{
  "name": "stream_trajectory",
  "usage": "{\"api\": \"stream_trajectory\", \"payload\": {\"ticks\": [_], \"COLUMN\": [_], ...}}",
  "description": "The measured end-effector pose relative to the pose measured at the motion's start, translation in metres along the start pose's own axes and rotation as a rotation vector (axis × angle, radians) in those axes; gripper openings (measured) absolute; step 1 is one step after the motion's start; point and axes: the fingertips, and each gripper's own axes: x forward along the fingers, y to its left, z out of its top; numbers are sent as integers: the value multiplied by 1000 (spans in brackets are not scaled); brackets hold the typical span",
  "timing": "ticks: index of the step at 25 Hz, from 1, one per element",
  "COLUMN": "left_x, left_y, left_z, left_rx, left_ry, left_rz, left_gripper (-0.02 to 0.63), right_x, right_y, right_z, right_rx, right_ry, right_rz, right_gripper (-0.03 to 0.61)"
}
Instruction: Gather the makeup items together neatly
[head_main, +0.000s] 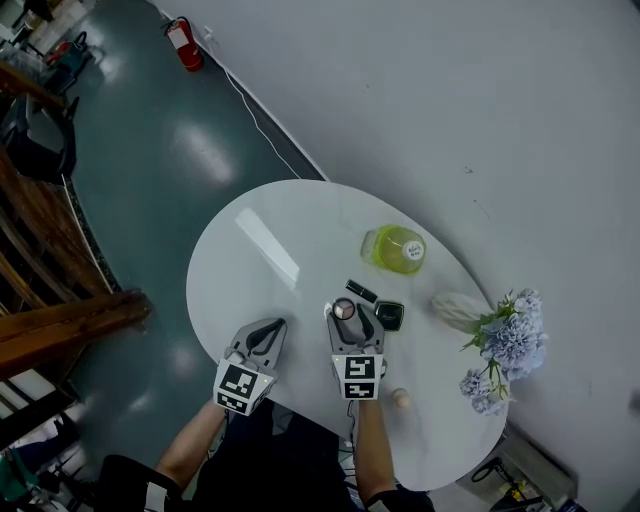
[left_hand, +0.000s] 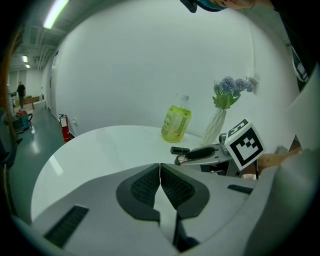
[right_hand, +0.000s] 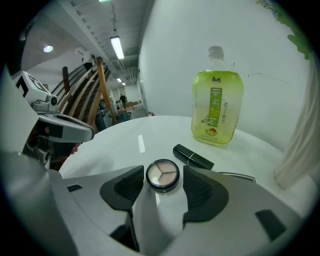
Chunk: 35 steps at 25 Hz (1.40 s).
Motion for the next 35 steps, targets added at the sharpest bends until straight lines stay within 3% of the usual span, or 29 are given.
{"api": "stream_trajectory", "payload": {"ticks": [10,20,27,35], "left_x": [3,-8,-24,-43], "left_y": [-5,-5,-17,-49], "left_z": [3,9,31,67], "left_rx": [7,23,69,162], "left_ry": [1,-18,-56,-118], "left_rz": [-28,-26,-51,-138], "left_gripper": [20,20,20,20], "right_x": [4,-3,-41,-107], "right_y": [-2,-1,0,-3], "right_z": [-2,4,26,44], "right_rx": [-40,-29,-43,-21], "right_ry": [51,30,-23,-98], "right_rz": [-6,3,-49,-154], "right_gripper": [235,230,230,230]}}
